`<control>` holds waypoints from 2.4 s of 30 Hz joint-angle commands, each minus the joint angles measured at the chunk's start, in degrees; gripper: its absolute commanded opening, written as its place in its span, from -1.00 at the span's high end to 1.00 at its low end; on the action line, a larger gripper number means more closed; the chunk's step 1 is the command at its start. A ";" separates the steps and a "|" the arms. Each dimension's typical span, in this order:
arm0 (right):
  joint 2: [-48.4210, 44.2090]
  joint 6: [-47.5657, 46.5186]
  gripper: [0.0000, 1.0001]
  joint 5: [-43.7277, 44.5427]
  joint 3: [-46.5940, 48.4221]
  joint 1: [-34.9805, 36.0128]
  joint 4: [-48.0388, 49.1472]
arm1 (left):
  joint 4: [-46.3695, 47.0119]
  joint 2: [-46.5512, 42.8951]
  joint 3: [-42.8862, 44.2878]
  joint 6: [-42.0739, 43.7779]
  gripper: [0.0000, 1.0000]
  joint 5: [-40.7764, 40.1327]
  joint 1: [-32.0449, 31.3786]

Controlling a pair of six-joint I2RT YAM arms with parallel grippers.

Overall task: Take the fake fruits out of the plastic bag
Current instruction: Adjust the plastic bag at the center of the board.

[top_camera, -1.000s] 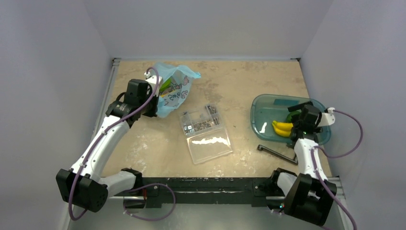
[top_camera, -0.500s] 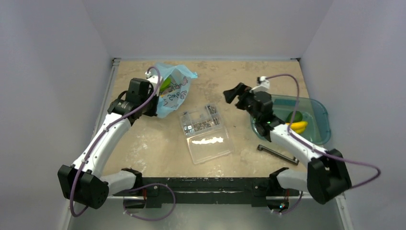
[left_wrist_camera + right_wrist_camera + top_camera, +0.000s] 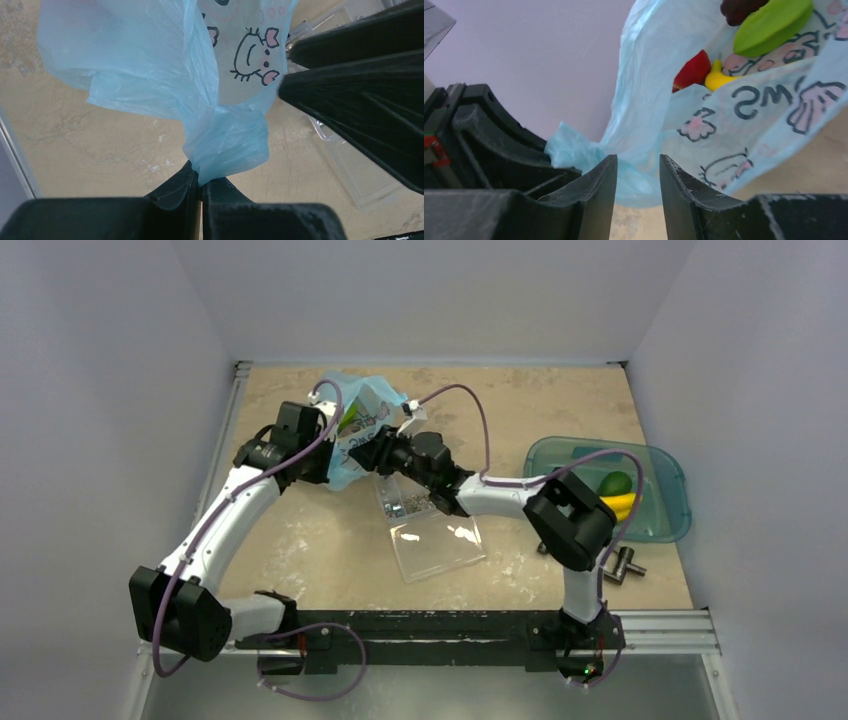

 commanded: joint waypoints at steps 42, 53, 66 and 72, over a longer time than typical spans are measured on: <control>27.88 14.32 0.26 25.65 27.29 1.79 -13.98 | -4.45 4.16 2.79 2.67 1.00 -9.17 -0.32; 33.17 18.28 -0.21 24.12 33.73 0.90 -18.56 | -8.08 3.66 -1.16 2.23 1.00 -4.79 -0.41; 28.52 16.70 -0.27 24.11 34.79 0.49 -15.90 | -6.08 3.50 -2.64 3.98 1.00 -2.48 -1.51; 30.02 18.58 0.12 24.62 37.49 0.25 -17.47 | -5.30 2.05 -2.98 3.85 1.00 -2.06 -2.24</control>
